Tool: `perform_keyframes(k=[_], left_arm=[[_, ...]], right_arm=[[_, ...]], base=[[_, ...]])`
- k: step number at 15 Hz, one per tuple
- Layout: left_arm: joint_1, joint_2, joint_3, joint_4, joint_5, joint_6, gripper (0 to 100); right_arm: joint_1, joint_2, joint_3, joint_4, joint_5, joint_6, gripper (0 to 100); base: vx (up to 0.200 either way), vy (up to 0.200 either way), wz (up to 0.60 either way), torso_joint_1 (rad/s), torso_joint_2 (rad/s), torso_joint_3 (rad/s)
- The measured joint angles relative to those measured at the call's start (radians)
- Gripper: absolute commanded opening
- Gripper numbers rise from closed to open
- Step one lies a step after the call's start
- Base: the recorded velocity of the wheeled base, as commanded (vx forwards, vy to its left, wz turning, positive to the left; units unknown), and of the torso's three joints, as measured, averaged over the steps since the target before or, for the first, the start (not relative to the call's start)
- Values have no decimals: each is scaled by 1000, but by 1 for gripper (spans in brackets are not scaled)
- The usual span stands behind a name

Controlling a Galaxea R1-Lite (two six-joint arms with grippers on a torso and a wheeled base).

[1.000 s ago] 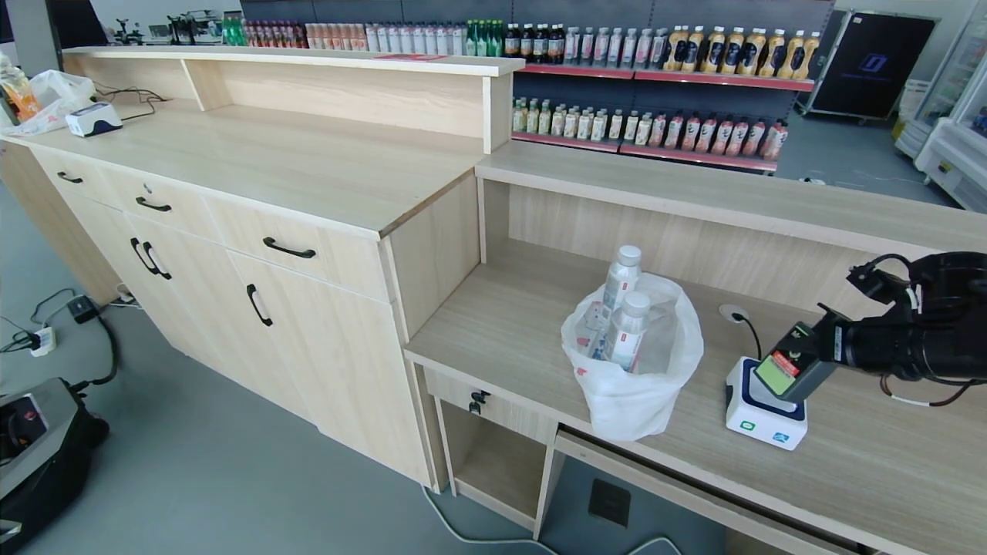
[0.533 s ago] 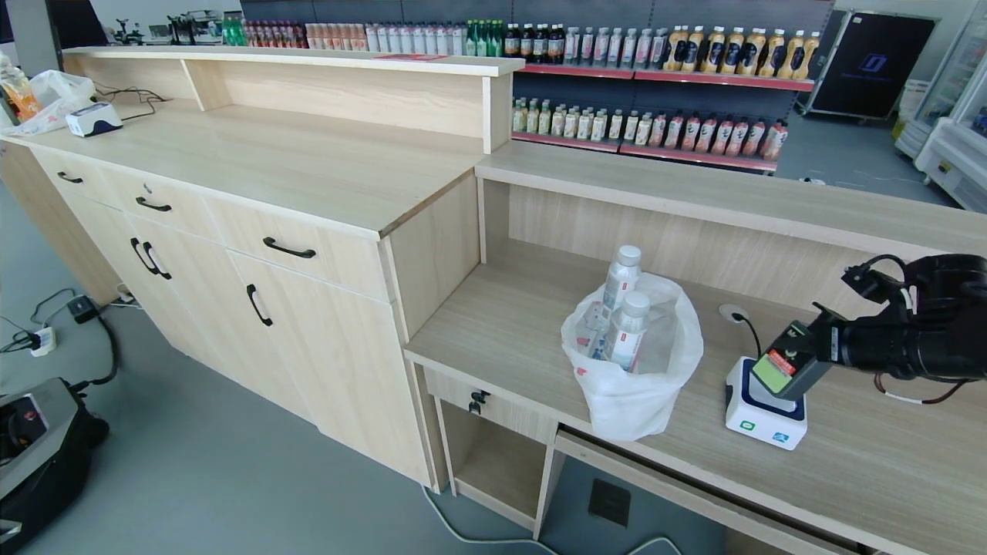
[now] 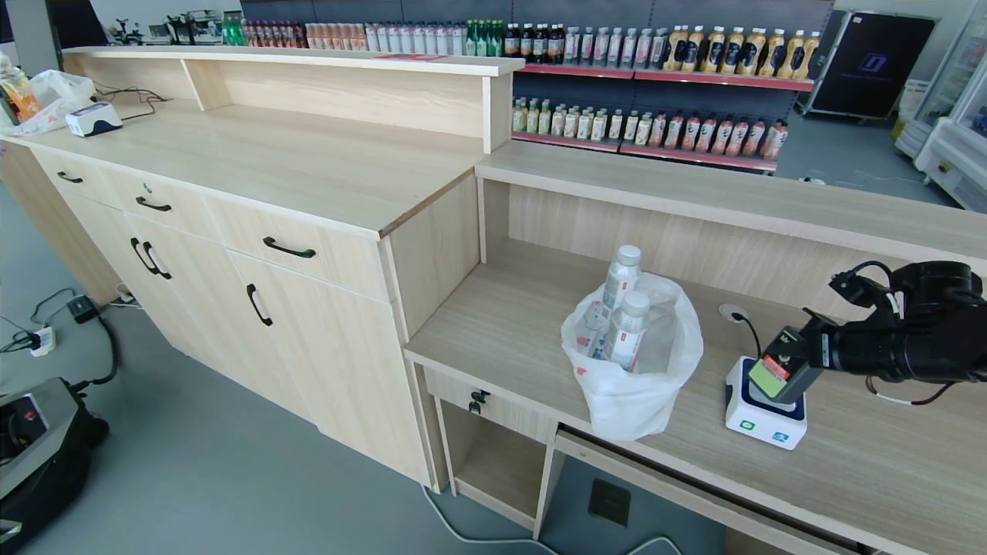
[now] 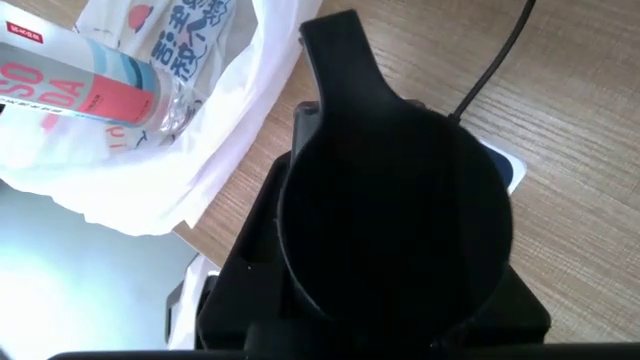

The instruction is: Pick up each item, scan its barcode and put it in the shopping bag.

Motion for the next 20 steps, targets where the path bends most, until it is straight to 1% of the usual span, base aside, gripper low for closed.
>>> perform_keyframes(k=[8, 20], left_arm=[[0, 0, 0, 0, 0, 0, 100], [0, 0, 0, 0, 0, 0, 100]], right_arm=[[14, 22, -2, -15, 33, -5, 0], [36, 43, -4, -36, 36, -6, 0]], base=[[0, 0, 0, 0, 0, 0], [0, 0, 0, 0, 0, 0]])
